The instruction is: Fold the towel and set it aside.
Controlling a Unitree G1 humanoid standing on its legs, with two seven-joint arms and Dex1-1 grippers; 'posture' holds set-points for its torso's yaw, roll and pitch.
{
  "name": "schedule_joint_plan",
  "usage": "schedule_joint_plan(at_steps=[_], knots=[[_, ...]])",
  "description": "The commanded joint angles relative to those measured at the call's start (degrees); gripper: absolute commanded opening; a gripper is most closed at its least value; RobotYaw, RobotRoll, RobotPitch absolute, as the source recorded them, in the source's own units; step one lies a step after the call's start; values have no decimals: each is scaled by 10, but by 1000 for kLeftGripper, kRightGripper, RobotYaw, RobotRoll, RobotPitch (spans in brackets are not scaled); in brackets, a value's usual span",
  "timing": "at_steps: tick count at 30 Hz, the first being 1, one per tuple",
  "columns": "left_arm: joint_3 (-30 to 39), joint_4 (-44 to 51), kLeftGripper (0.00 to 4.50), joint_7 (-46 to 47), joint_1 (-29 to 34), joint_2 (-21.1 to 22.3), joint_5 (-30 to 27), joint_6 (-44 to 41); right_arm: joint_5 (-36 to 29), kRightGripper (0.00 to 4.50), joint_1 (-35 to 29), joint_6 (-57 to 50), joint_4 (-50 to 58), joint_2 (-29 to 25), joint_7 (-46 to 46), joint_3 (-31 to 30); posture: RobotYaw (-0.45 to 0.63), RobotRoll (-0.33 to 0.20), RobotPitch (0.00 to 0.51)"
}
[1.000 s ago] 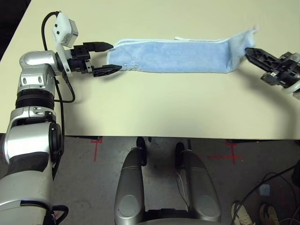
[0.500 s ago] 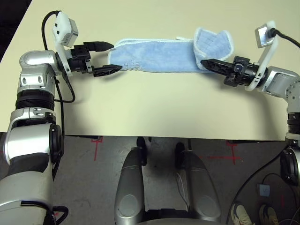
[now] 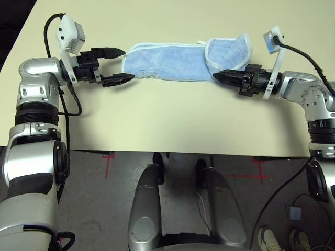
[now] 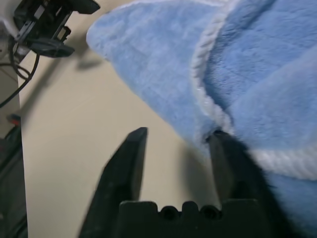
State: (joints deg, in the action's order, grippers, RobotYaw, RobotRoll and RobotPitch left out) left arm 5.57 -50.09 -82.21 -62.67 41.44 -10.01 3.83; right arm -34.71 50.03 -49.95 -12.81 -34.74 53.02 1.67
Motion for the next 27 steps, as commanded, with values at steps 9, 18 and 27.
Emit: schedule_joint_plan(at_steps=[9, 18, 27], knots=[[-4, 10, 4500, 0, 7, 5, -3, -3, -99, 4461, -48, -49, 67, -83, 146, 66, 29, 0, 415], [-6, 10, 4500, 2, 3, -1, -3, -3, -54, 4461, -20, 91, 10, -91, 161, 96, 17, 0, 410], [-7, 4, 4500, 2, -2, -3, -1, -2, -2, 4461, -15, 200, -56, -96, 212, 72, 7, 0, 410]])
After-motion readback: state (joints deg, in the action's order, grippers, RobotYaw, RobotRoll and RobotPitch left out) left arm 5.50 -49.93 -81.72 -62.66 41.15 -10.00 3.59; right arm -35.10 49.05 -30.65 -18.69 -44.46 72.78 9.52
